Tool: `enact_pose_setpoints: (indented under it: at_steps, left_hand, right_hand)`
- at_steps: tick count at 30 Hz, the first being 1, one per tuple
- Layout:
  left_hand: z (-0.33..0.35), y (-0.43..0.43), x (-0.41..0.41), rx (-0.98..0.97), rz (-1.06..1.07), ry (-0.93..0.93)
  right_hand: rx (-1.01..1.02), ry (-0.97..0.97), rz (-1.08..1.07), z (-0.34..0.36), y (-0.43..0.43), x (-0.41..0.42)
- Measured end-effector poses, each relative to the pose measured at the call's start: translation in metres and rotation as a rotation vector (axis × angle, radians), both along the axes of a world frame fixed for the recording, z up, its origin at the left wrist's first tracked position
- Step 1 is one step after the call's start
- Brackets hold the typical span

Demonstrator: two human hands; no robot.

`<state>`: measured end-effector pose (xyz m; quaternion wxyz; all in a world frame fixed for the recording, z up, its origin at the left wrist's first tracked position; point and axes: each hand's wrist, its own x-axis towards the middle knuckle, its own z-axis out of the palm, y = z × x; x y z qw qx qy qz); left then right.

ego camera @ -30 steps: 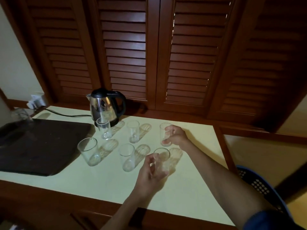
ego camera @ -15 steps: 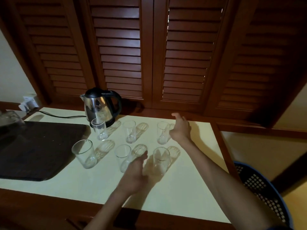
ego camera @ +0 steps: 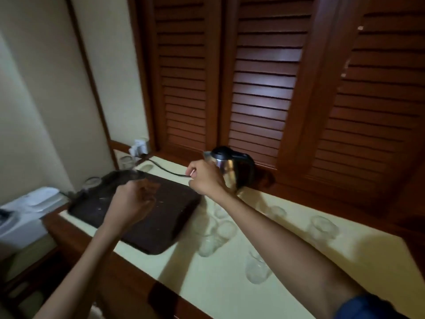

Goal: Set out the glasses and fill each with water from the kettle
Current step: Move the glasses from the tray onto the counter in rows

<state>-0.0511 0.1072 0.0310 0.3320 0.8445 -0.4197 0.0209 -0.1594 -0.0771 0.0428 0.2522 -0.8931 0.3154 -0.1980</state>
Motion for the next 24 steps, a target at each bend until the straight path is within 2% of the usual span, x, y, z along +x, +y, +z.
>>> enact_pose_setpoints:
  at_steps: [8,12,16,24]
  left_hand:
    - [-0.022,0.042,0.151,0.14,0.259,-0.041]
    - [-0.029,0.041,0.217,0.342,0.311,-0.013]
    - [-0.037,0.023,0.244,0.522,0.26,0.015]
    - [-0.048,-0.02,0.281,0.738,0.102,0.01]
  right_hand:
    - [0.043,0.12,0.138,-0.013,0.024,0.179]
    - [0.043,0.133,0.142,-0.026,0.021,0.25]
    - [0.052,0.168,0.165,-0.033,0.009,0.284]
    - [0.097,0.276,0.183,-0.055,-0.007,0.337]
